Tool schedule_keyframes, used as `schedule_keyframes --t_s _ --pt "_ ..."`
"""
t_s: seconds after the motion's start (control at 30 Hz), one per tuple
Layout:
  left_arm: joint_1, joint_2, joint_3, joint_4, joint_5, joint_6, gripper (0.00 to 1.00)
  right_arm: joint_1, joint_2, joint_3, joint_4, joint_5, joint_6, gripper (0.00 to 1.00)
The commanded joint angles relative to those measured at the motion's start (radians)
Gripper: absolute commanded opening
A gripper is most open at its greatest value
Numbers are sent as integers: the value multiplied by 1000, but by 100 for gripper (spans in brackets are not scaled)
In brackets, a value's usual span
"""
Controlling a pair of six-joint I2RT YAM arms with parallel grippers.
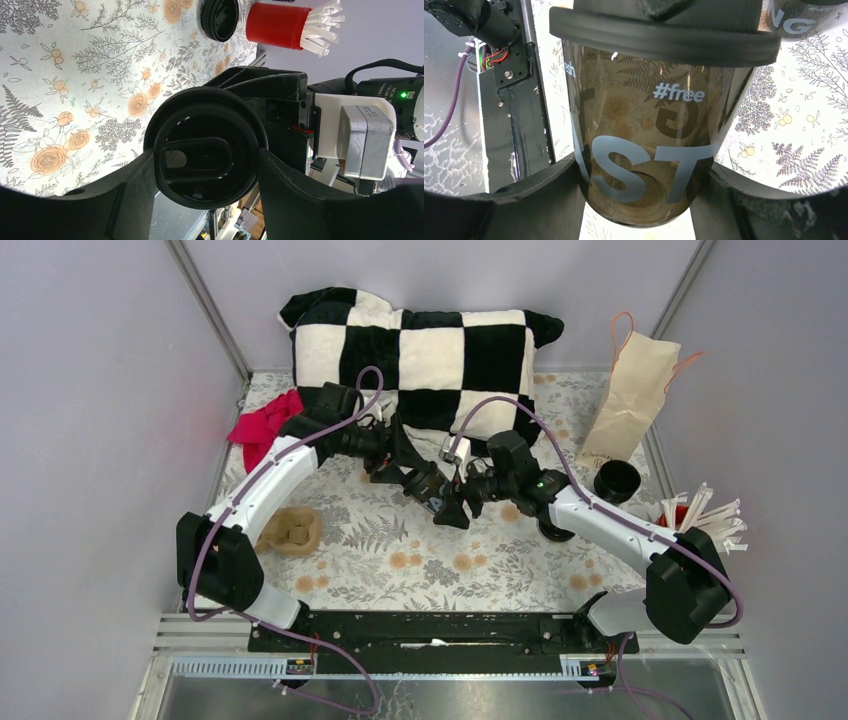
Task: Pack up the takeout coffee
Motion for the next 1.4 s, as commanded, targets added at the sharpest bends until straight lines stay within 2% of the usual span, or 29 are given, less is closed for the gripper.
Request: schedule_keyframes --t_s 0.0,0.13,0.2,0.23,0.37,0.43,0.6,0.73,0.9,1.27,1.37 --pt "-21 -15 28 -13 -27 2 59 8 -19 6 80 50 8 67" --pt "-21 -13 38 -12 -73 1 55 7 -47 -21 92 160 52 85" --pt "-22 -11 51 -13 -137 2 51 7 -71 -45 94 265 87 96" --pt "-24 -10 61 -12 -176 4 50 7 -85 -56 86 321 108 99" --pt "-73 28 138 -10 -424 65 47 6 -173 -96 -17 587 219 100" --pt "-117 66 185 -6 -570 94 47 8 -239 -118 -91 650 255 100" --pt "-254 221 327 -14 -989 206 47 8 -377 -135 -220 661 322 100" --pt "-318 346 423 3 -1197 288 47 6 -473 -166 -239 631 382 100" --pt "-324 469 519 -45 -1268 301 47 6 -529 -172 -278 664 357 100" --pt "-322 554 510 30 -1231 329 51 6 -501 -123 -308 693 355 100" --pt "-319 568 512 31 -1223 335 54 6 -489 -89 -333 709 353 100"
